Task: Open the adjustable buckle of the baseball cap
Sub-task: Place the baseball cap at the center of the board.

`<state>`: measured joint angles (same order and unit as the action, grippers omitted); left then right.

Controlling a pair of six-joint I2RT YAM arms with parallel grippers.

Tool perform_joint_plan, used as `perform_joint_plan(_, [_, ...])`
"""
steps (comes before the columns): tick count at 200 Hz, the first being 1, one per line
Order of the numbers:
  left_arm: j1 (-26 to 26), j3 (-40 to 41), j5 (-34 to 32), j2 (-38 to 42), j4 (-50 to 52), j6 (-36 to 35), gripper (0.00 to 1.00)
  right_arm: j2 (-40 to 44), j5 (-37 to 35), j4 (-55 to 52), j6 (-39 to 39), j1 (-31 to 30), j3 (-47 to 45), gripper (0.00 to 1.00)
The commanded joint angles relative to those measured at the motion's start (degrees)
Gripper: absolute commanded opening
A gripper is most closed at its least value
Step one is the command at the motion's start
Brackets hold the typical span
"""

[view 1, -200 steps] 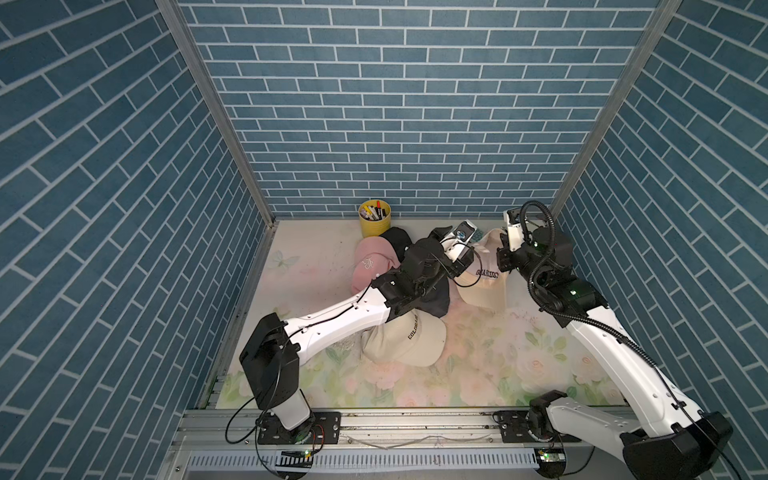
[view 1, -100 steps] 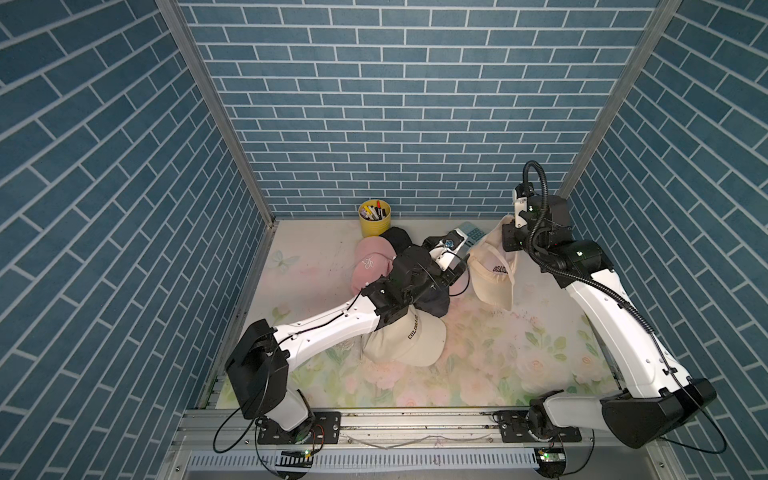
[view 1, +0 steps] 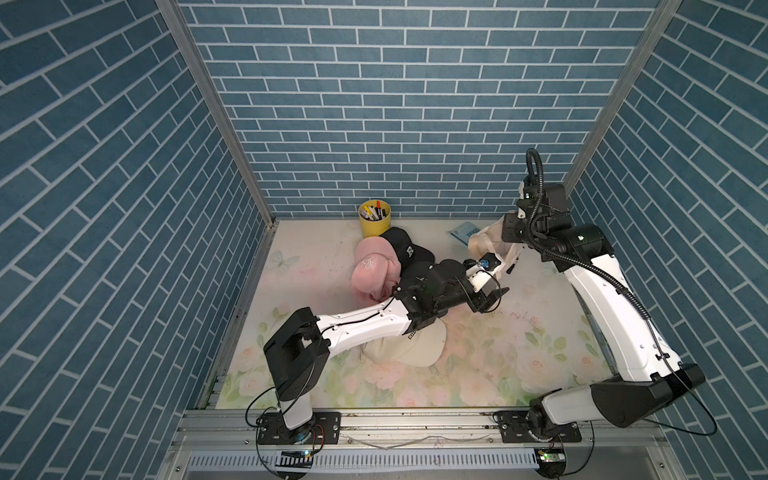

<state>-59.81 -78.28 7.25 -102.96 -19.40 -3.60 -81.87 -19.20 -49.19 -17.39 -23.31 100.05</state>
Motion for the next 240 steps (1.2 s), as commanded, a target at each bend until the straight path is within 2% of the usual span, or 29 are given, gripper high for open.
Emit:
perform_joint_plan(1, [0.06, -3.18, -3.36, -2.36, 1.43, 1.98, 0.77, 0.14, -1.01, -2.42, -4.74, -0.16, 2.29, 0.00])
perform_joint_plan(28, [0.05, -9.34, -3.67, -7.11, 5.08, 3.51, 0.76, -0.18, -1.61, -3.60, -6.76, -0.16, 3.34, 0.00])
perform_joint_plan(48, [0.08, -10.88, -2.87, -9.63, 4.67, 5.81, 0.74, -0.31, -1.89, -4.07, -8.57, -0.15, 3.86, 0.00])
perform_joint_plan(66, [0.19, -11.70, -2.28, -11.13, 3.75, 7.51, 0.67, -0.34, -2.13, -4.01, -9.56, -0.16, 3.67, 0.00])
perform_joint_plan(79, [0.24, -12.51, -1.72, -12.11, 3.31, 8.02, 0.54, -0.40, -2.43, -3.68, -10.09, -0.16, 3.33, 0.00])
perform_joint_plan(107, [0.70, -12.71, -0.42, -12.65, 3.14, 8.15, 0.15, 0.22, -2.66, -2.68, -10.69, 0.01, 1.76, 0.00])
perform_joint_plan(116, [1.07, -11.97, 1.27, -12.39, 2.35, 8.33, 0.05, 0.70, -2.78, -1.97, -10.12, 0.19, 0.83, 0.00])
perform_joint_plan(123, [1.48, -11.46, 2.71, -12.19, 1.68, 8.71, 0.00, 1.19, -2.52, -1.44, -9.55, 0.41, -0.27, 0.09])
perform_joint_plan(141, [2.51, -10.86, 7.93, -12.14, -0.48, 11.14, 0.00, 2.68, -1.51, -0.12, -8.07, 2.30, -3.24, 0.36])
perform_joint_plan(152, [3.43, -10.38, 11.40, -12.57, -2.72, 14.31, 0.00, 3.74, -0.19, 0.06, -7.33, 4.94, -4.85, 0.48])
perform_joint_plan(177, [5.27, -8.95, 18.66, -14.84, -10.47, 24.02, 0.00, 6.53, 1.03, -0.05, -3.92, 11.34, -7.47, 0.63])
perform_joint_plan(197, [5.48, -10.59, 22.16, -17.74, -12.63, 28.08, 0.00, 8.39, -0.28, -0.02, -0.26, 14.64, -8.43, 0.75])
perform_joint_plan(208, [5.41, -10.93, 24.06, -19.27, -15.06, 30.74, 0.00, 8.89, 0.36, 0.59, 1.88, 16.08, -8.96, 0.85])
perform_joint_plan(240, [6.47, -12.51, 26.52, -25.26, -24.54, 42.72, 0.00, 7.71, 1.36, 0.19, 4.38, 19.76, -9.24, 0.89])
